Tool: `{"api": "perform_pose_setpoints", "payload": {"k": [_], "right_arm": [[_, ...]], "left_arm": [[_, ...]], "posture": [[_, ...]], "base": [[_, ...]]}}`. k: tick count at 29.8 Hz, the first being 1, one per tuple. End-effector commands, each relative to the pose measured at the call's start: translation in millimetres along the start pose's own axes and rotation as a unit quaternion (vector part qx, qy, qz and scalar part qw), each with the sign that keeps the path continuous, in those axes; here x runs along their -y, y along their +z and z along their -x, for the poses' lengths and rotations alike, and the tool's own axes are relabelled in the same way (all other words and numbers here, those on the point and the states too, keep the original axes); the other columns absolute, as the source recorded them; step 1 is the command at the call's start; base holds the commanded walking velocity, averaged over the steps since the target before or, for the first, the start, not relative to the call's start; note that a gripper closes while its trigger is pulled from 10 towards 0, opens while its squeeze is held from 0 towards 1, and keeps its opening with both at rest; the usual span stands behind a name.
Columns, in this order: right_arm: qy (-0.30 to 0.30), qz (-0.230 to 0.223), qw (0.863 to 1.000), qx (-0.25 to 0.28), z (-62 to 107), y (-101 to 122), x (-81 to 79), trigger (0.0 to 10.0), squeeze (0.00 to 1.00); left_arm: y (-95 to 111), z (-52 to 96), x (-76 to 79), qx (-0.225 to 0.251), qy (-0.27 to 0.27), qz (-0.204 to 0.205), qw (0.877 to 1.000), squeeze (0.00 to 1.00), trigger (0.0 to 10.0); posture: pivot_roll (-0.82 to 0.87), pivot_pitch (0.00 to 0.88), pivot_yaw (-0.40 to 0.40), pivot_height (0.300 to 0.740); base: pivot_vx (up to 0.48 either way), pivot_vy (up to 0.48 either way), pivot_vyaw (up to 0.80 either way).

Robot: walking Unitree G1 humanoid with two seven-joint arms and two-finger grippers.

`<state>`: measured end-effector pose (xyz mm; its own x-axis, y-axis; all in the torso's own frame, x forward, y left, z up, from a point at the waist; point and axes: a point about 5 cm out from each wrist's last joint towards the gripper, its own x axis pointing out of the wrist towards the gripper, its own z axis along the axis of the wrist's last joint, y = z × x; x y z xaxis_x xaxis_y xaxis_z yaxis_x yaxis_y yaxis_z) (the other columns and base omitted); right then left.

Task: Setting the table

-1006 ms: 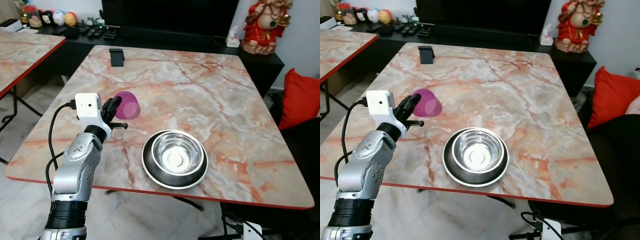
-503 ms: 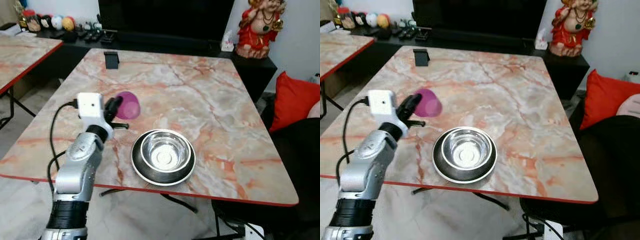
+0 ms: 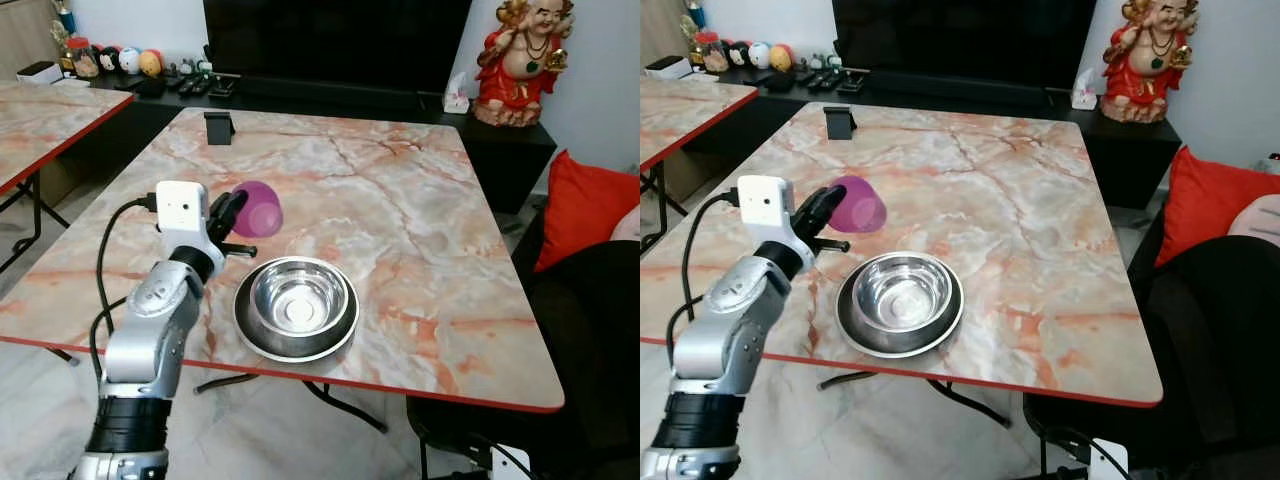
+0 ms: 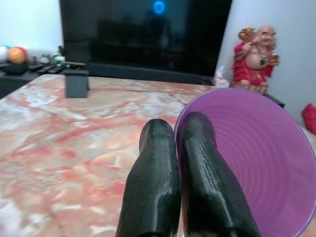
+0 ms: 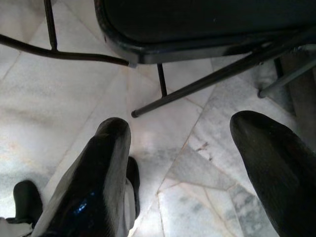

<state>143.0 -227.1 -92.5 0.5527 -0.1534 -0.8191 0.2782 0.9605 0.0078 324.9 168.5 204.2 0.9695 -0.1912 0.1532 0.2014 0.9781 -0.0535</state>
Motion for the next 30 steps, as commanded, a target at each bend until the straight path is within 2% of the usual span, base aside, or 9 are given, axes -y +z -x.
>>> {"api": "perform_pose_setpoints", "payload": {"k": [1, 4, 10, 15, 30], "right_arm": [[0.003, -0.001, 1.0, 0.002, -0.5, 1, -2.3, 10.0, 0.0], [0.003, -0.001, 1.0, 0.002, -0.5, 1, -2.4, 10.0, 0.0], [0.004, -0.001, 1.0, 0.002, -0.5, 1, -2.6, 10.0, 0.0], [0.005, -0.001, 1.0, 0.0, -0.4, 0, -3.0, 10.0, 0.0], [0.006, -0.001, 1.0, -0.002, 0.0, -1, -3.5, 10.0, 0.0]], "left_arm": [[3, -2.7, -3.8, -0.003, 0.008, 0.012, 1.0, 0.0, 10.0], [2, -2.8, -5.9, -0.006, 0.02, 0.031, 0.999, 0.0, 10.0], [-13, -4.4, -14.2, -0.072, 0.05, 0.02, 0.996, 0.0, 10.0], [-10, -9.0, -22.1, -0.079, 0.073, 0.046, 0.993, 0.0, 10.0], [-11, -9.4, -18.6, -0.087, 0.07, 0.043, 0.993, 0.0, 10.0]], "posture": [[0.13, 0.0, -0.061, 0.74], [0.13, 0.0, -0.061, 0.74], [0.13, 0.0, -0.061, 0.74], [0.12, 0.0, -0.055, 0.74], [0.12, 0.0, -0.048, 0.74]], "base": [[0.0, 0.0, 0.0], [0.0, 0.0, 0.0], [0.0, 0.0, 0.0], [0.0, 0.0, 0.0], [0.0, 0.0, 0.0]]}}
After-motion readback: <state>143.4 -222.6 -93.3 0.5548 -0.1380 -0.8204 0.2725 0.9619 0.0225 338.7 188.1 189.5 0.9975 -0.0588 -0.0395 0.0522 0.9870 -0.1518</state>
